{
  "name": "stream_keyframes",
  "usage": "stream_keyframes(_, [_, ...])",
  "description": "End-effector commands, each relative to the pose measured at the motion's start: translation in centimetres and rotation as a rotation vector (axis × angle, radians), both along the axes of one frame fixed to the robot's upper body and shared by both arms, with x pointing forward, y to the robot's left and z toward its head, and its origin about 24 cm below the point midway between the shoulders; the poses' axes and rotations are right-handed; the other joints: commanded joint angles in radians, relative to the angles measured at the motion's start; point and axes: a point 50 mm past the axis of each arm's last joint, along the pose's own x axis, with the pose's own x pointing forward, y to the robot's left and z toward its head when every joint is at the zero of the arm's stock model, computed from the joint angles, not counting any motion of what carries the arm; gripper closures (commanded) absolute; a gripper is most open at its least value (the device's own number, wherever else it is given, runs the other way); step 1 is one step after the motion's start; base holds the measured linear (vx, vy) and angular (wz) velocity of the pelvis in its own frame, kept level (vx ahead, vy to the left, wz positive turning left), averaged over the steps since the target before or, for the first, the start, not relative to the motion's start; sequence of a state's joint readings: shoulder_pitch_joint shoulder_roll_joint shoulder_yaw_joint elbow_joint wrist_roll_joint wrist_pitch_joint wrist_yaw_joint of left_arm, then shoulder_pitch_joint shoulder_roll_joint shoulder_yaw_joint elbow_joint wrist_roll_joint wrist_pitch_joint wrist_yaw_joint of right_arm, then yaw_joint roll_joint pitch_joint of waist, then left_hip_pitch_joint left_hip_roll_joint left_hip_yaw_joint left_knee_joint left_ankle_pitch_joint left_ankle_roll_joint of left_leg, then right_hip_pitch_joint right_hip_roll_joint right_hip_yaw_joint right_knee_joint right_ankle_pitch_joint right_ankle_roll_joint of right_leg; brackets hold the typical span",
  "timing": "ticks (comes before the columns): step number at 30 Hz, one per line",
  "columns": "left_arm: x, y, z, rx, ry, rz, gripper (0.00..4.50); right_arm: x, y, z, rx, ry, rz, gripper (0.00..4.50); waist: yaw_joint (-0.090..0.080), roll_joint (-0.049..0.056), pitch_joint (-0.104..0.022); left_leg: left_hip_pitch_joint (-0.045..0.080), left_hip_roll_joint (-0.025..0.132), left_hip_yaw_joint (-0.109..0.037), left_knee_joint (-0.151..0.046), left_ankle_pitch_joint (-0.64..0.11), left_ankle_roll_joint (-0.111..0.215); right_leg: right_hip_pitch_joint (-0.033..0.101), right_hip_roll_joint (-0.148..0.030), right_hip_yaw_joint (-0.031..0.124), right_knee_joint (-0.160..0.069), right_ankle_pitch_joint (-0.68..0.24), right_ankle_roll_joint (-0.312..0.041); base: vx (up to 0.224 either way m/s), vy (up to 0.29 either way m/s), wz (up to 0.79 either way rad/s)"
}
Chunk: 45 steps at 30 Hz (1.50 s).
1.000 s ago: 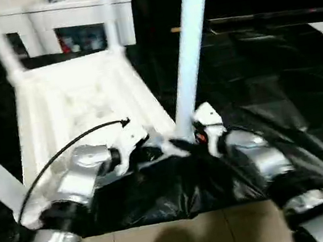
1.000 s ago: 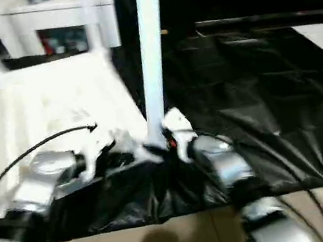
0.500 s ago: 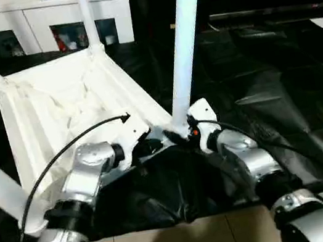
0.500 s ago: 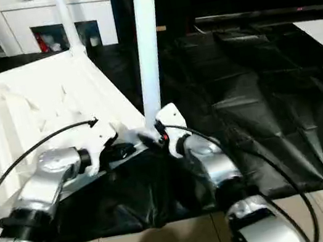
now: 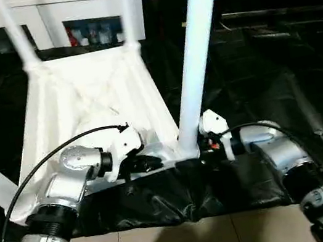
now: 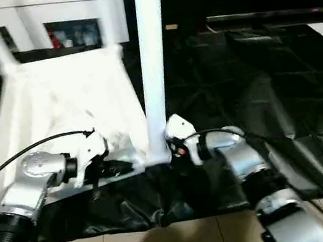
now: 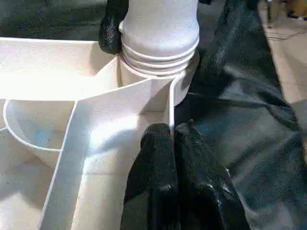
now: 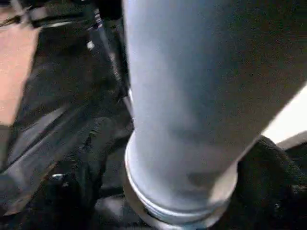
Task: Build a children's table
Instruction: Rotate leg to tighten
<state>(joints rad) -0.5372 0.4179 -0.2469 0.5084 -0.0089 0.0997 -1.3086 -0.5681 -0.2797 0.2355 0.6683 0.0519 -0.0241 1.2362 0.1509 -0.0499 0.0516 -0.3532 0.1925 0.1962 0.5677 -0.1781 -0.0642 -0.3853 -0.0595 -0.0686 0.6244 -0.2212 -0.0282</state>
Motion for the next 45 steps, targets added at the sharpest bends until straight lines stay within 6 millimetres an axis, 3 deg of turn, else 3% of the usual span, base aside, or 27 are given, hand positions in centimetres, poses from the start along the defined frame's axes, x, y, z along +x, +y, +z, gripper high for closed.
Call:
stream_keyframes(1, [0.4, -1.0, 0.6, -0.023, -0.032, -0.028, 4.5, -1.2, 1.7, -0.5, 0.0, 0.046, 0.151, 1.09, -0.003, 0.009, -0.058, 0.011, 0.055, -0.022, -0.055, -0.157, 0.038, 0.043, -0.097, 0.058, -0.068, -0.071, -0.214, 0.0, 0.0, 0.0])
stream_keyframes(10, [0.8, -0.9, 0.7, -0.02, -0.055, 0.017, 4.5, -1.3, 3.0, -0.8, 0.037, 0.042, 0.104, 1.63, -0.003, 0.012, -0.059, 0.012, 0.055, -0.024, -0.057, -0.166, 0.025, 0.043, -0.096, 0.057, -0.067, -0.068, -0.218, 0.0, 0.0, 0.0])
stream_keyframes(17, [1.3, -1.7, 0.4, -0.046, -0.09, 0.146, 4.5, -0.6, 4.4, -2.0, 0.059, 0.019, -0.152, 1.8, -0.015, 0.011, -0.05, 0.018, 0.054, -0.032, -0.069, -0.262, -0.02, 0.035, -0.105, 0.061, -0.089, -0.285, -0.171, 0.0, 0.0, 0.0])
stream_keyframes(18, [1.5, -2.0, 0.4, -0.048, -0.098, 0.174, 4.5, -0.5, 4.7, -2.2, 0.061, 0.016, -0.203, 1.8, -0.019, 0.008, -0.05, 0.013, 0.054, -0.035, -0.072, -0.26, -0.024, 0.039, -0.106, 0.06, -0.091, -0.307, -0.159, 0.0, 0.0, 0.0])
stream_keyframes(21, [1.8, -3.1, 0.3, -0.056, -0.114, 0.245, 4.5, 0.2, 6.1, -2.7, 0.082, 0.039, -0.382, 1.81, -0.033, 0.008, -0.05, 0.018, 0.054, -0.034, -0.072, -0.258, -0.033, 0.031, -0.104, 0.063, -0.091, -0.29, -0.165, 0.0, 0.0, 0.0])
stream_keyframes(25, [1.9, -4.7, 0.1, -0.064, -0.122, 0.288, 4.5, 0.8, 8.1, -2.8, 0.064, 0.013, -0.532, 1.81, -0.044, 0.008, -0.054, 0.014, 0.052, -0.031, -0.069, -0.229, -0.021, 0.033, -0.101, 0.063, -0.085, -0.226, -0.174, 0.0, 0.0, 0.0])
stream_keyframes(27, [1.9, -5.2, 0.1, -0.063, -0.125, 0.297, 4.5, 0.8, 8.8, -2.7, 0.067, 0.006, -0.544, 1.81, -0.048, 0.004, -0.054, 0.013, 0.049, -0.029, -0.067, -0.218, -0.017, 0.034, -0.101, 0.063, -0.087, -0.222, -0.171, 0.0, 0.0, 0.0])
stream_keyframes(29, [1.9, -5.5, 0.0, -0.065, -0.125, 0.296, 4.5, 0.7, 9.4, -2.5, 0.091, 0.004, -0.525, 1.81, -0.046, 0.01, -0.055, 0.013, 0.051, -0.028, -0.067, -0.204, -0.009, 0.035, -0.1, 0.064, -0.085, -0.188, -0.168, 0.0, 0.0, 0.0])
stream_keyframes(30, [1.8, -5.8, 0.0, -0.066, -0.124, 0.292, 4.5, 0.5, 9.8, -2.3, 0.113, 0.002, -0.51, 1.25, -0.046, 0.009, -0.055, 0.011, 0.051, -0.028, -0.067, -0.194, -0.005, 0.037, -0.098, 0.064, -0.082, -0.16, -0.17, 0.0, 0.0, 0.0])
stream_keyframes(35, [1.5, -5.5, 0.1, -0.073, -0.126, 0.222, 4.5, 0.5, 8.5, -1.8, 0.15, 0.013, -0.438, 0.91, -0.046, 0.014, -0.053, 0.014, 0.052, -0.029, -0.069, -0.231, -0.005, 0.036, -0.099, 0.064, -0.088, -0.19, -0.169, 0.0, 0.0, 0.0])
stream_keyframes(36, [1.3, -5.1, 0.2, -0.077, -0.122, 0.189, 4.5, 0.5, 7.8, -1.7, 0.146, 0.006, -0.399, 0.66, -0.046, 0.013, -0.054, 0.013, 0.052, -0.029, -0.069, -0.229, -0.002, 0.038, -0.098, 0.064, -0.086, -0.176, -0.171, 0.0, 0.0, 0.0])
stream_keyframes(38, [1.1, -4.7, 0.2, -0.078, -0.113, 0.163, 4.5, 0.4, 7.2, -1.7, 0.141, -0.001, -0.351, 0.66, -0.046, 0.013, -0.056, 0.011, 0.052, -0.029, -0.067, -0.21, 0.004, 0.041, -0.098, 0.064, -0.081, -0.143, -0.175, 0.0, 0.0, 0.0])
stream_keyframes(39, [1.0, -4.5, 0.2, -0.077, -0.109, 0.153, 4.5, 0.3, 6.9, -1.6, 0.138, -0.005, -0.327, 0.66, -0.045, 0.012, -0.059, 0.009, 0.051, -0.027, -0.063, -0.172, 0.019, 0.044, -0.097, 0.063, -0.074, -0.068, -0.19, 0.0, 0.0, 0.0])
stream_keyframes(42, [0.7, -3.5, 0.4, -0.076, -0.091, 0.104, 4.5, -0.1, 5.5, -1.4, 0.134, 0.001, -0.207, 0.66, -0.042, 0.011, -0.06, 0.005, 0.051, -0.024, -0.058, -0.128, 0.049, 0.048, -0.094, 0.06, -0.064, 0.018, -0.215, 0.0, 0.0, 0.0])
stream_keyframes(45, [0.6, -2.8, 0.5, -0.068, -0.086, 0.074, 4.5, -0.3, 4.6, -1.1, 0.128, 0.005, -0.132, 0.66, -0.035, 0.009, -0.058, 0.011, 0.053, -0.023, -0.058, -0.142, 0.049, 0.046, -0.096, 0.058, -0.068, -0.02, -0.227, 0.0, 0.0, 0.0])
